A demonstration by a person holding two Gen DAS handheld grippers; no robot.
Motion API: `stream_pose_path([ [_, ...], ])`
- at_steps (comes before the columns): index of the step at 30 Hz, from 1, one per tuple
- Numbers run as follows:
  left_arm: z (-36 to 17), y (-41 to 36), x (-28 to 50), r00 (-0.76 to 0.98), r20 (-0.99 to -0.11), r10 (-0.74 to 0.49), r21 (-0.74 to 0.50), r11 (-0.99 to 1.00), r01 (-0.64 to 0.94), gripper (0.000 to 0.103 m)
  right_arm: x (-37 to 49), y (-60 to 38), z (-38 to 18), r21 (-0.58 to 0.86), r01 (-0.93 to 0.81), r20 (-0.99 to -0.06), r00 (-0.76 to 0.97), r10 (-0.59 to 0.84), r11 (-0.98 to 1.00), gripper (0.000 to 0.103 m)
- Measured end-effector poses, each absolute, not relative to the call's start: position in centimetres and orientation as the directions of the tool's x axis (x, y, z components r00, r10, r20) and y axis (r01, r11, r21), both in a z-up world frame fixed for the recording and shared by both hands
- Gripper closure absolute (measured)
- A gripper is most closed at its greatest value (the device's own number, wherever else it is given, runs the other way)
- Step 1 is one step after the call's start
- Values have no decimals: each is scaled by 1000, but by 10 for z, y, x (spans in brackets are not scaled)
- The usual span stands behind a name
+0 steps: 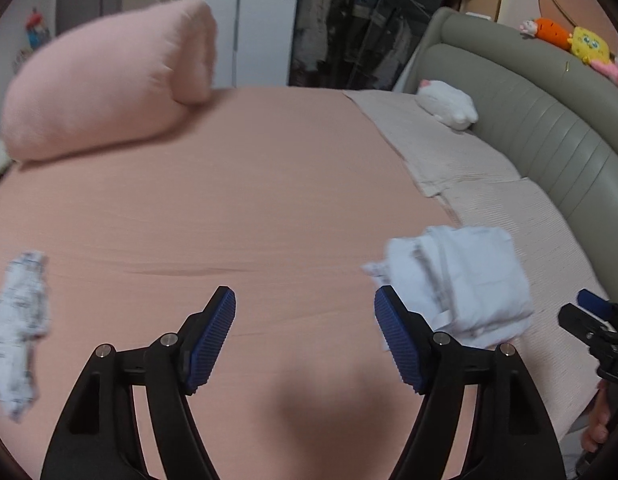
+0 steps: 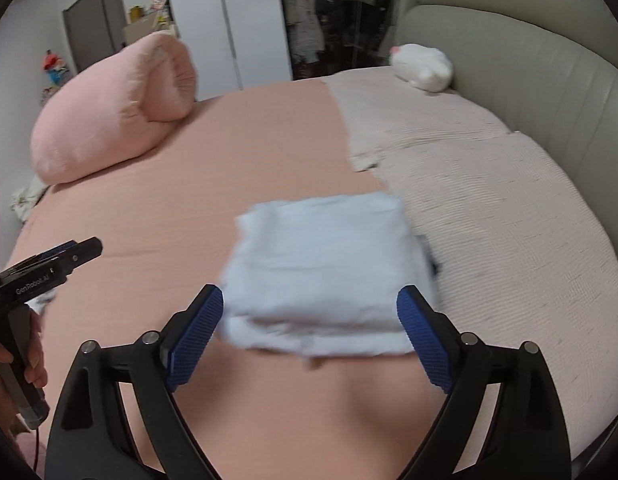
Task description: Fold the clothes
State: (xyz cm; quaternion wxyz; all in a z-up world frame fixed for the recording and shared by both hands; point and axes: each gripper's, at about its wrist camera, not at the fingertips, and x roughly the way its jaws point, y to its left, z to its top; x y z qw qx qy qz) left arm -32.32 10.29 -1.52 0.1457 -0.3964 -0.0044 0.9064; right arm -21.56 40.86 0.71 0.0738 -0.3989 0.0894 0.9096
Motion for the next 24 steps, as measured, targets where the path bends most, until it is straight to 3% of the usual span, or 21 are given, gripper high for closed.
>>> stream_pose_path([
  [7, 20, 29, -277, -714, -692, 101, 5, -989, -145, 27, -186, 323, 34, 106, -176, -709, -703, 50, -979, 3],
  [16, 47, -44, -175, -777, -627, 59, -61, -998, -27, 23, -119, 240, 70, 84, -145, -674, -737, 51, -986, 1],
  [24, 45, -58, -85, -781, -620, 80, -63, -997, -52, 23, -53, 193, 64, 60, -159, -706, -705, 71, -986, 1],
])
